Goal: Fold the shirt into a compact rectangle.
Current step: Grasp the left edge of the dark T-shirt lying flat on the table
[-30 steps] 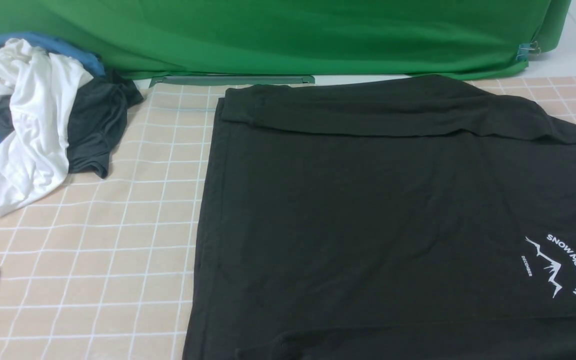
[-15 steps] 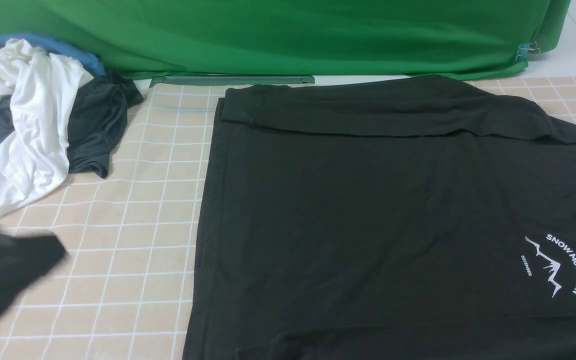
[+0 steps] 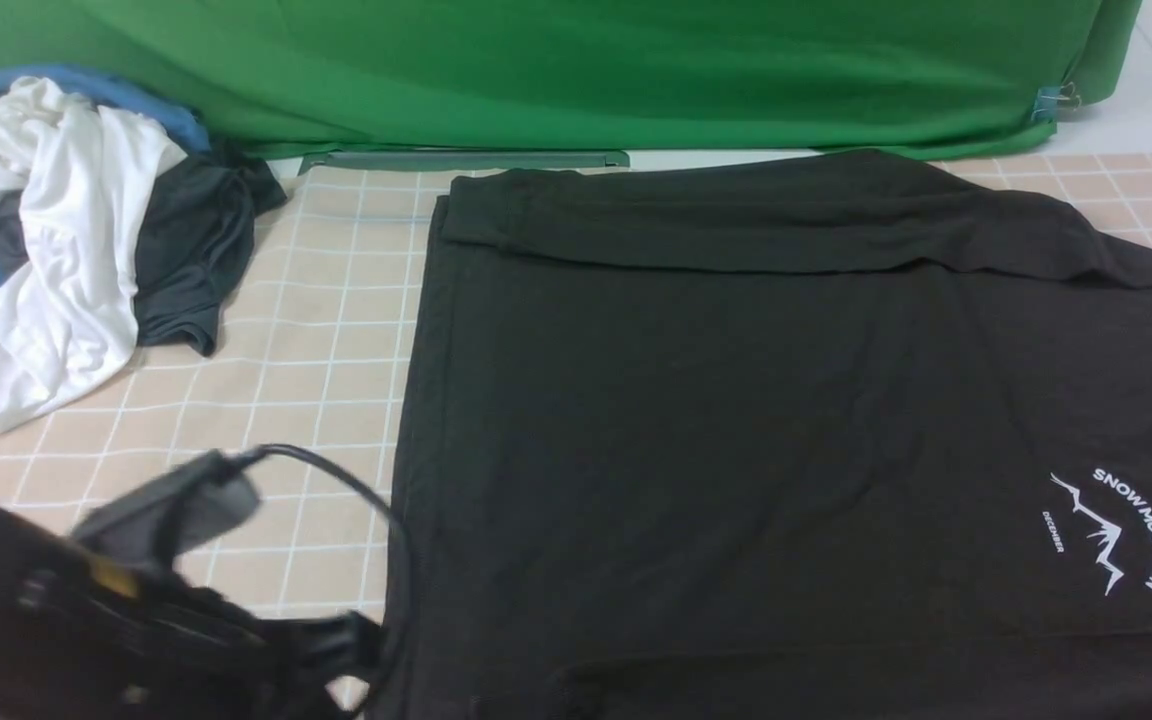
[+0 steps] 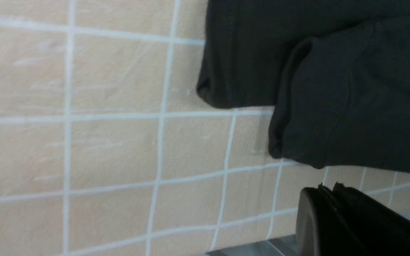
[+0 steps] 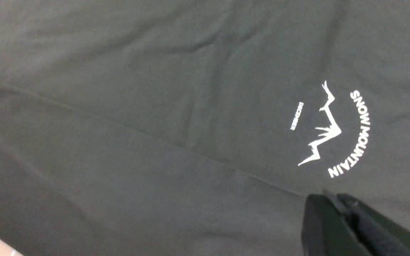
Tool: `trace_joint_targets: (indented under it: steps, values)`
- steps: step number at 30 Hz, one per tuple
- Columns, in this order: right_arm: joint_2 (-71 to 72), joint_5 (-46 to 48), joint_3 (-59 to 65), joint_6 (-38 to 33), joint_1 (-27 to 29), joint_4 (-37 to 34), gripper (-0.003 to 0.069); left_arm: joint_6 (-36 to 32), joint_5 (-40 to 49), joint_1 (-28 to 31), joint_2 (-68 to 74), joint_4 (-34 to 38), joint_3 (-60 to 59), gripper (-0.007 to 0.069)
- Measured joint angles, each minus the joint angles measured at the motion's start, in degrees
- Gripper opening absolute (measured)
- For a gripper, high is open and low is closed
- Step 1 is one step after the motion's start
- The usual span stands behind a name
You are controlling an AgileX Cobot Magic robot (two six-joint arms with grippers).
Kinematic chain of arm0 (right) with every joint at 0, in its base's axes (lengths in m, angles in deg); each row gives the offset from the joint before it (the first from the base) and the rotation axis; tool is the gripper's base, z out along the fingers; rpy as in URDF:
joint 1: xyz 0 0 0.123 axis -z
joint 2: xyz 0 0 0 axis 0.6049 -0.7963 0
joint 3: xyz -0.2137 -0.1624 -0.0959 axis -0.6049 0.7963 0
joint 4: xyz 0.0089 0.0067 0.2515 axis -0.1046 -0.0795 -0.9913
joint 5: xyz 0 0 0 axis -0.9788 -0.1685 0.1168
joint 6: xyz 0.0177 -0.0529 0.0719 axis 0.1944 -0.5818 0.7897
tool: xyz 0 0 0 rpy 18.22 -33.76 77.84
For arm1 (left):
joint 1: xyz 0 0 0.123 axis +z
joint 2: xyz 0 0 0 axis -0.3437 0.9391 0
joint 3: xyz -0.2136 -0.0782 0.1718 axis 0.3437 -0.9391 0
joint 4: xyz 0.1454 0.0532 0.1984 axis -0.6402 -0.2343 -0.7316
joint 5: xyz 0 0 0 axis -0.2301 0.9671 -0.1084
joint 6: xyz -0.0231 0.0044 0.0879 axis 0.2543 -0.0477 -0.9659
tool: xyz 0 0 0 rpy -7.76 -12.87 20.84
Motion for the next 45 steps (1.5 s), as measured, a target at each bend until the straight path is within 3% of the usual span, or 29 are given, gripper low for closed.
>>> trace_joint_targets:
  steps: [7,13,22,26,40,45]
  values:
    - [0.0,-1.5,0.0,0.0,0.0,-0.8,0.0076,8.4,-6.1,-13.3,11.2,-7.0,3.8,0.0023]
    - [0.0,-2.1,0.0,0.0,0.0,-1.2,0.0087,11.0,-6.7,-16.1,19.8,-13.9,11.9,0.0091]
    - [0.0,-3.6,0.0,0.2,0.0,-1.2,0.01,10.8,-7.4,-16.1,27.6,-19.2,15.1,0.0374]
    - [0.0,-3.7,0.0,0.2,0.0,-1.2,0.0108,7.5,-8.2,-16.1,30.0,-19.2,15.1,0.047]
    - [0.0,-4.4,0.0,0.2,0.0,-1.3,0.013,4.9,-10.8,-16.1,33.3,-13.5,15.7,0.0489]
    - [0.0,-4.4,0.0,0.2,0.0,-1.3,0.0141,3.8,-10.8,-16.1,33.3,-13.3,15.7,0.0459]
